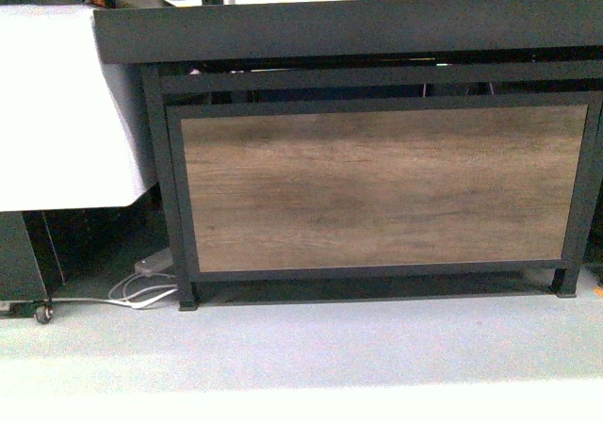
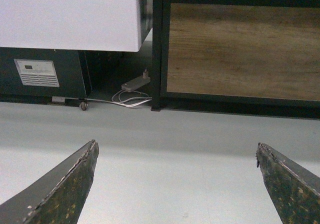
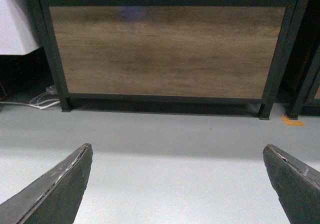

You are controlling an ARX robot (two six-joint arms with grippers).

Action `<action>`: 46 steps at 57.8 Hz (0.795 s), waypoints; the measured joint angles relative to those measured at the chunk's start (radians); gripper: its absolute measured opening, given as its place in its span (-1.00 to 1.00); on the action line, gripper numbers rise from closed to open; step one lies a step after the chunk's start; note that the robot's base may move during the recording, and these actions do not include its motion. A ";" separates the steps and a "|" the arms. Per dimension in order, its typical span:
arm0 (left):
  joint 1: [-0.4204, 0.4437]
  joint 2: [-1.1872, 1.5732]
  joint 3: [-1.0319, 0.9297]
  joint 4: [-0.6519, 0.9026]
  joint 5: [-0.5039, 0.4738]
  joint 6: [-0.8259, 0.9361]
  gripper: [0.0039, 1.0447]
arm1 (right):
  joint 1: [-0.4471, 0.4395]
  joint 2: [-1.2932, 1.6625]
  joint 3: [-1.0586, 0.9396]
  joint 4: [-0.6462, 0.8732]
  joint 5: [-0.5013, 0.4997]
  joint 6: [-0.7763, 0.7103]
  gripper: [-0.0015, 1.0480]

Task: Pick lemon from shelf

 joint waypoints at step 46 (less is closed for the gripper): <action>0.000 0.000 0.000 0.000 0.000 0.000 0.86 | 0.000 0.000 0.000 0.000 0.000 0.000 0.95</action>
